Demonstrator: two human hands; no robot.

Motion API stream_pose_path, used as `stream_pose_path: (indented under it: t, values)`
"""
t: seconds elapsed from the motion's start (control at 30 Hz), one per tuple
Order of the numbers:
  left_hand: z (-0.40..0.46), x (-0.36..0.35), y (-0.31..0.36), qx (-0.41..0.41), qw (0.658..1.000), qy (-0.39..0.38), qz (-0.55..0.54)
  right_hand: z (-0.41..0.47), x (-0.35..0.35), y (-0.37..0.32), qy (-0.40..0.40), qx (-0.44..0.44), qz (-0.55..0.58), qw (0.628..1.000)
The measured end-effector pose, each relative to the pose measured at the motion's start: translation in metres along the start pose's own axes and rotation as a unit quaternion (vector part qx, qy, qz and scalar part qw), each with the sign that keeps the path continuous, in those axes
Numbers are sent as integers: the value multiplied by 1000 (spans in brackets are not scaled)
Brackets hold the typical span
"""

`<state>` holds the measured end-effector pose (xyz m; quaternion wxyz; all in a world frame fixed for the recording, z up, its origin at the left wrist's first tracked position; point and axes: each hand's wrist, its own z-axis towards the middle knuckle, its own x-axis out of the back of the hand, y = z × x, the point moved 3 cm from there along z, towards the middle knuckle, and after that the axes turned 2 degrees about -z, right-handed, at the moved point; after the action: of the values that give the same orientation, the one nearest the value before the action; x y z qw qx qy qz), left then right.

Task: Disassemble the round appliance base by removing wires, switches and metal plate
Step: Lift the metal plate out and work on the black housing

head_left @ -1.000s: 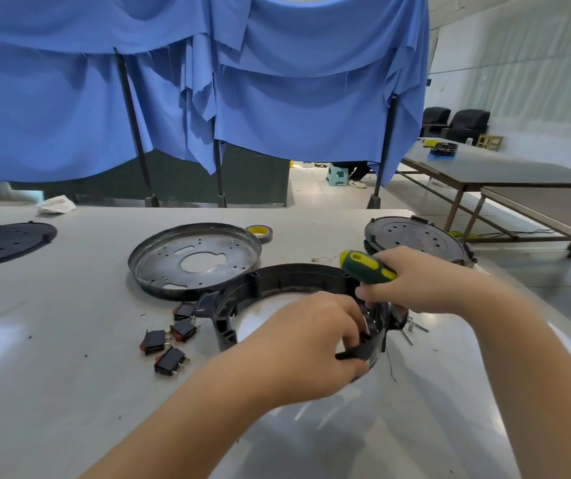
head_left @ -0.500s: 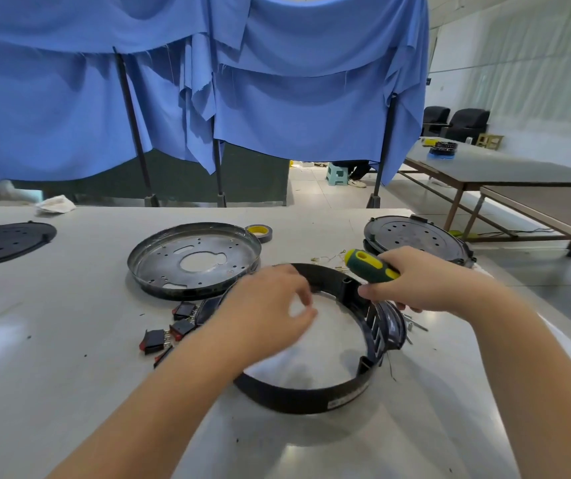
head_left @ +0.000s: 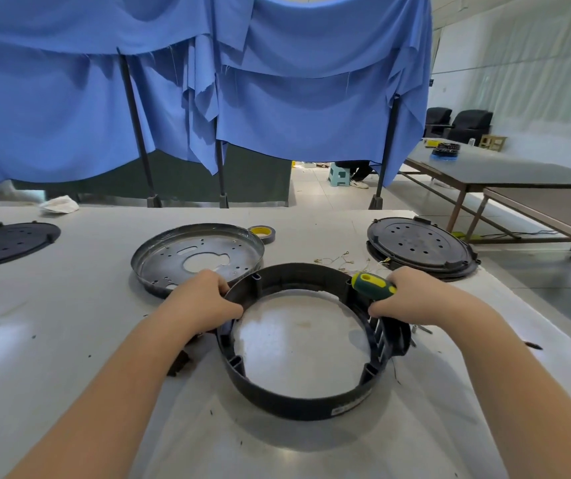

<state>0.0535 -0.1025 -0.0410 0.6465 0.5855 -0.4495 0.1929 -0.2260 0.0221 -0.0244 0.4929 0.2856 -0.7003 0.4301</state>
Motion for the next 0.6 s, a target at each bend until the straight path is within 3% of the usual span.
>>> stream_pose_path:
  t: [0.3, 0.6]
  values:
    - [-4, 38, -1, 32, 997, 60, 48, -6, -7, -19, -19, 54, 39, 998]
    - [-2, 24, -8, 39, 997, -55, 49, -4, -9, -11, -35, 33, 17, 999]
